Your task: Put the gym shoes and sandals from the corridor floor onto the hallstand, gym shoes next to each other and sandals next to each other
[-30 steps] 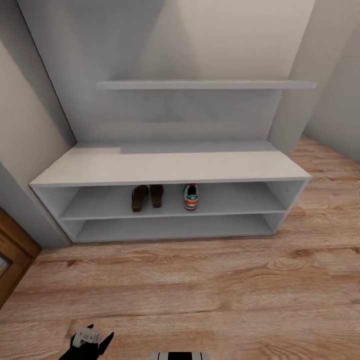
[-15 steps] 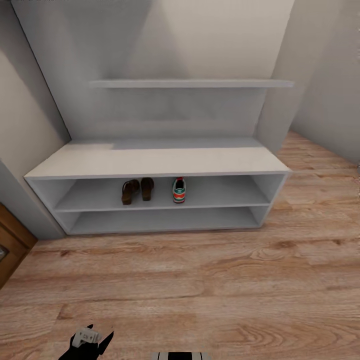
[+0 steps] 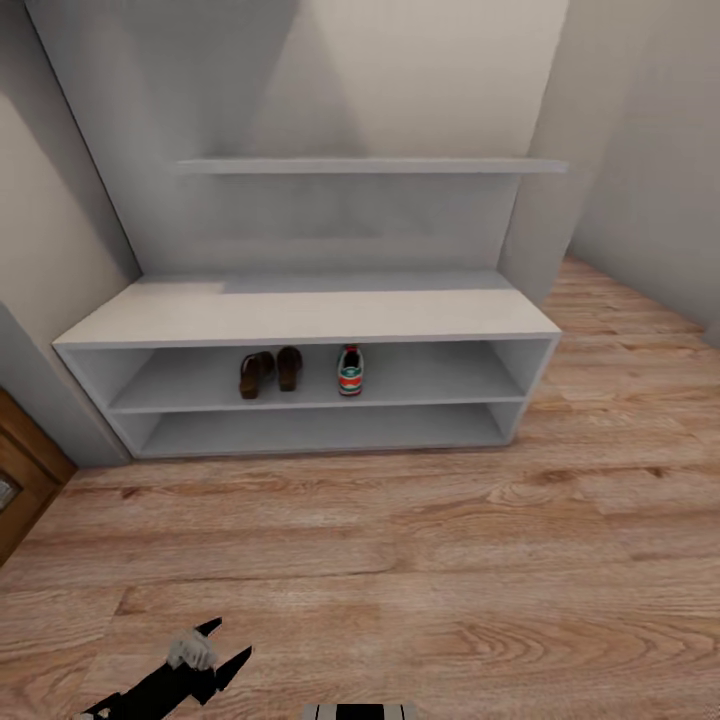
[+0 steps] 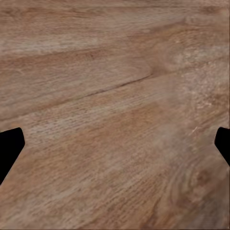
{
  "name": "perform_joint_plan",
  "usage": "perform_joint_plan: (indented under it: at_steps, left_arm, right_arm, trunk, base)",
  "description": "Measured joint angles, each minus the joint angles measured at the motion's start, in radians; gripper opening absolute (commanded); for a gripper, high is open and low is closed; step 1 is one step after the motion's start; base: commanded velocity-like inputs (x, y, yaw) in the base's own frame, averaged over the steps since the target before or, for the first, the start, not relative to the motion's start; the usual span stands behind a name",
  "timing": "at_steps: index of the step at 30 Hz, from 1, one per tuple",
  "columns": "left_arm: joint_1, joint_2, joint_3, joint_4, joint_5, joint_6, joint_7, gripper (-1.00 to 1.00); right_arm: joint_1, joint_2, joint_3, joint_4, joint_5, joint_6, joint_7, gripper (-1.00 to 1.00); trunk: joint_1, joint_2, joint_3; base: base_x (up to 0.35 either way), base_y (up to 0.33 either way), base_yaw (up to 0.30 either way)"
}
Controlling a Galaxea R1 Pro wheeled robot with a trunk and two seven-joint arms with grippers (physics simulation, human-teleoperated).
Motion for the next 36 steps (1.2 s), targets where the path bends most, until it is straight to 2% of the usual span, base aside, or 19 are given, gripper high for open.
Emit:
perform_joint_plan:
  at_steps: [3, 5, 8, 9, 12, 13, 14, 15, 16, 18, 19, 22, 23, 26, 27, 30, 31, 35, 36]
  left_arm:
    - [0.002, 0.006, 0.045, -0.001, 0.019, 0.006, -0.111, 1.0]
    - [0.002, 0.02, 0.096, 0.001, 0.041, 0.008, -0.186, 1.0]
    - [0.003, 0.036, 0.131, 0.002, 0.053, 0.008, -0.239, 1.0]
    - [0.003, 0.048, 0.154, 0.002, 0.057, 0.009, -0.273, 1.0]
    - [0.003, 0.063, 0.187, 0.002, 0.059, 0.01, -0.317, 1.0]
    - [0.003, 0.069, 0.205, 0.002, 0.057, 0.011, -0.337, 1.0]
    - [0.003, 0.071, 0.212, 0.002, 0.056, 0.011, -0.344, 1.0]
    - [0.003, 0.073, 0.217, 0.002, 0.054, 0.011, -0.35, 1.0]
    - [0.003, 0.076, 0.224, 0.002, 0.052, 0.011, -0.358, 1.0]
    - [0.003, 0.078, 0.229, 0.001, 0.05, 0.012, -0.363, 1.0]
    - [0.003, 0.08, 0.232, 0.001, 0.049, 0.012, -0.367, 1.0]
    - [0.003, 0.081, 0.234, 0.0, 0.048, 0.012, -0.37, 1.0]
    - [0.002, 0.081, 0.235, 0.001, 0.047, 0.012, -0.37, 1.0]
    - [0.002, 0.082, 0.235, 0.001, 0.045, 0.013, -0.371, 1.0]
    - [0.002, 0.082, 0.235, 0.002, 0.044, 0.013, -0.372, 1.0]
    - [0.002, 0.082, 0.235, 0.001, 0.041, 0.013, -0.372, 1.0]
    - [0.002, 0.082, 0.235, 0.001, 0.04, 0.013, -0.372, 1.0]
    - [0.002, 0.082, 0.235, 0.002, 0.038, 0.014, -0.37, 1.0]
    - [0.002, 0.082, 0.235, 0.002, 0.038, 0.015, -0.37, 1.0]
  right_arm:
    - [0.0, 0.008, 0.061, -0.001, -0.001, 0.0, -0.001, -1.0]
    - [0.0, 0.012, 0.123, 0.001, -0.002, -0.002, 0.0, -1.0]
    - [0.0, 0.017, 0.178, 0.004, -0.003, -0.002, 0.0, -1.0]
    - [0.0, 0.026, 0.221, 0.004, -0.004, -0.002, 0.001, -1.0]
    - [0.0, 0.047, 0.297, 0.001, -0.004, -0.002, -0.001, -1.0]
    - [0.0, 0.063, 0.351, -0.002, -0.004, -0.002, -0.003, -1.0]
    - [-0.001, 0.073, 0.379, -0.004, -0.004, -0.001, -0.004, -1.0]
    - [-0.001, 0.081, 0.406, -0.006, -0.004, 0.0, -0.005, -1.0]
    - [-0.005, 0.098, 0.456, -0.008, -0.004, 0.003, -0.007, -1.0]
    - [-0.012, 0.116, 0.502, -0.011, -0.003, 0.007, -0.009, -1.0]
    - [-0.023, 0.131, 0.54, -0.013, -0.004, 0.009, -0.013, -1.0]
    - [-0.05, 0.157, 0.594, -0.014, -0.003, 0.017, -0.028, -1.0]
    - [-0.072, 0.176, 0.624, -0.014, -0.004, 0.032, -0.042, -1.0]
    - [-0.114, 0.205, 0.666, -0.014, -0.002, 0.078, -0.075, -1.0]
    - [-0.143, 0.223, 0.691, -0.014, -0.004, 0.12, -0.104, -1.0]
    - [-0.191, 0.253, 0.724, -0.014, -0.003, 0.187, -0.153, -1.0]
    - [-0.221, 0.275, 0.748, -0.013, -0.006, 0.225, -0.185, -1.0]
    - [-0.284, 0.326, 0.798, -0.01, -0.004, 0.284, -0.256, -1.0]
    - [-0.312, 0.35, 0.827, -0.009, -0.006, 0.301, -0.291, -1.0]
  trunk:
    - [0.0, 0.0, 0.0]
    - [0.0, 0.0, 0.0]
    - [0.0, 0.0, 0.0]
    - [0.0, 0.0, 0.0]
    - [0.0, 0.0, 0.0]
    - [0.0, 0.0, 0.0]
    - [0.0, 0.0, 0.0]
    - [0.0, 0.0, 0.0]
    - [0.0, 0.0, 0.0]
    - [0.0, 0.0, 0.0]
    - [0.0, 0.0, 0.0]
    - [0.0, 0.0, 0.0]
    - [0.0, 0.0, 0.0]
    - [0.0, 0.0, 0.0]
    - [0.0, 0.0, 0.0]
    - [0.0, 0.0, 0.0]
    - [0.0, 0.0, 0.0]
    - [0.0, 0.0, 0.0]
    - [0.0, 0.0, 0.0]
  base:
    - [0.0, 0.0, -0.031]
    - [0.0, 0.0, -0.012]
    - [0.0, 0.0, -0.007]
    - [0.0, 0.0, -0.004]
    - [0.0, 0.0, -0.002]
    - [0.0, 0.0, -0.001]
    - [0.0, 0.0, 0.0]
    - [0.0, 0.0, 0.0]
    - [0.0, 0.0, 0.0]
    - [0.0, 0.0, 0.0]
    - [0.0, 0.0, 0.0]
    - [0.0, 0.0, 0.0]
    - [0.0, 0.0, 0.0]
    - [0.0, 0.0, 0.0]
    - [0.0, 0.0, 0.0]
    - [0.0, 0.0, 0.0]
    - [0.0, 0.0, 0.0]
    - [0.0, 0.0, 0.0]
    - [0.0, 0.0, 0.0]
